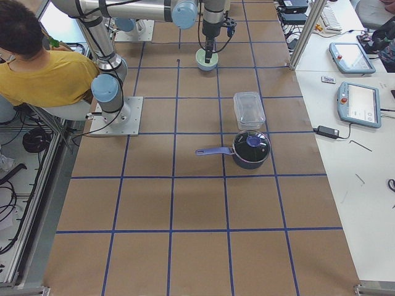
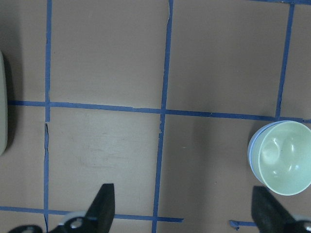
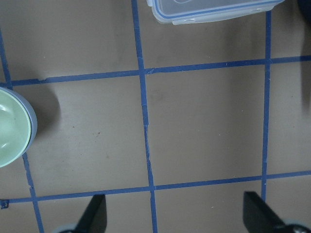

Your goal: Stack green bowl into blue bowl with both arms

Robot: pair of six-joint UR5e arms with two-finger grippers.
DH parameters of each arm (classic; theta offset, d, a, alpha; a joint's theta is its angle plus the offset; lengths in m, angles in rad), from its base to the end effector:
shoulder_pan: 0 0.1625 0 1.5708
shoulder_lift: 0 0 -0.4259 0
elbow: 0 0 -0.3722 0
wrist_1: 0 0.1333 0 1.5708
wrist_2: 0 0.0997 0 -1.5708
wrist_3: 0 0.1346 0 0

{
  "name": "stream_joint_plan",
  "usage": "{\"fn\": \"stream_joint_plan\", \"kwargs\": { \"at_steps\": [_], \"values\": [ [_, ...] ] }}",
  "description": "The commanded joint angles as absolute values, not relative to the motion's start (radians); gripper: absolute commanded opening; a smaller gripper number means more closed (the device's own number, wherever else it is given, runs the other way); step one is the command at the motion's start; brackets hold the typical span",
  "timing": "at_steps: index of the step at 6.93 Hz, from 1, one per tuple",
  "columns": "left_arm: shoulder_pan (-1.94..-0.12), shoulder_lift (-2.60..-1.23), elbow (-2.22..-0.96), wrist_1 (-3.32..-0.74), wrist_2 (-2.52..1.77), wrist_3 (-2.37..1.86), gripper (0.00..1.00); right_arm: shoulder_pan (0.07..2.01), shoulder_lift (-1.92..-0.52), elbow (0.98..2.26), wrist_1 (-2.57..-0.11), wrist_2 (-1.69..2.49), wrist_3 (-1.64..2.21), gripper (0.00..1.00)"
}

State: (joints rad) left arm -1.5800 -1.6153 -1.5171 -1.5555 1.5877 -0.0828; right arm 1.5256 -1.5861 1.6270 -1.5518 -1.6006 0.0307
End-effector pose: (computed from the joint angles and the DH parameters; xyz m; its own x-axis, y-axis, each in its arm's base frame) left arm -0.1356 -0.4929 0.4593 -0.9972 -0.0739 -0.0148 -0.0735 0.9970 -0.0258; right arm 0.1085 -0.4622 0.4329 -0.9968 0.0740 0.0316 0.0757 0.9954 0.0589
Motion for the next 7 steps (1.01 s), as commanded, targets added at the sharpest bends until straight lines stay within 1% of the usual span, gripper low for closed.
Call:
{"fn": "stream_joint_plan", "kwargs": {
  "at_steps": [1, 7],
  "values": [
    [-1.58, -1.615, -1.517, -1.555, 1.588, -0.083, 1.0, 1.528, -1.588, 1.628, -1.552, -1.598, 0.031, 1.0],
    [-1.58, -1.615, -1.517, -1.555, 1.588, -0.083, 1.0, 1.528, -1.58, 1.643, -1.563, -1.598, 0.031, 1.0]
  ]
}}
